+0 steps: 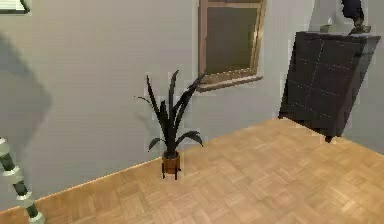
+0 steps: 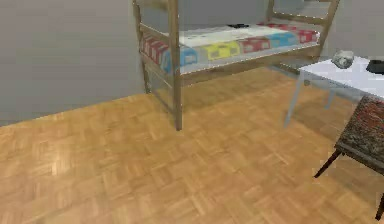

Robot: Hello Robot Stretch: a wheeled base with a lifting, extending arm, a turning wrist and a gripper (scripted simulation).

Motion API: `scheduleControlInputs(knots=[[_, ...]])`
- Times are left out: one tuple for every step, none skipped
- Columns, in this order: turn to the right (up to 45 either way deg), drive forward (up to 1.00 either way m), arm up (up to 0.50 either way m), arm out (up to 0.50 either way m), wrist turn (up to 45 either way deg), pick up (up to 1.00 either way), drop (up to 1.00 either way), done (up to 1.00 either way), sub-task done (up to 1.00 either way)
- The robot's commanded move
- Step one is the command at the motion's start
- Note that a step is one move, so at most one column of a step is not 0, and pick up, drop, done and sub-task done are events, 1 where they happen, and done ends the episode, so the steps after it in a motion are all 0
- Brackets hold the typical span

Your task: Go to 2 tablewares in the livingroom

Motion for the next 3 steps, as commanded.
scheduleControlInputs(knots=[[45.0, 0.00, 0.00, 0.00, 0.0, 0.00, 0.00, 0.00, 0.00], [45.0, 0.00, 0.00, 0.00, 0.0, 0.00, 0.00, 0.00, 0.00], [45.0, 0.00, 0.00, 0.00, 0.0, 0.00, 0.00, 0.00, 0.00]])
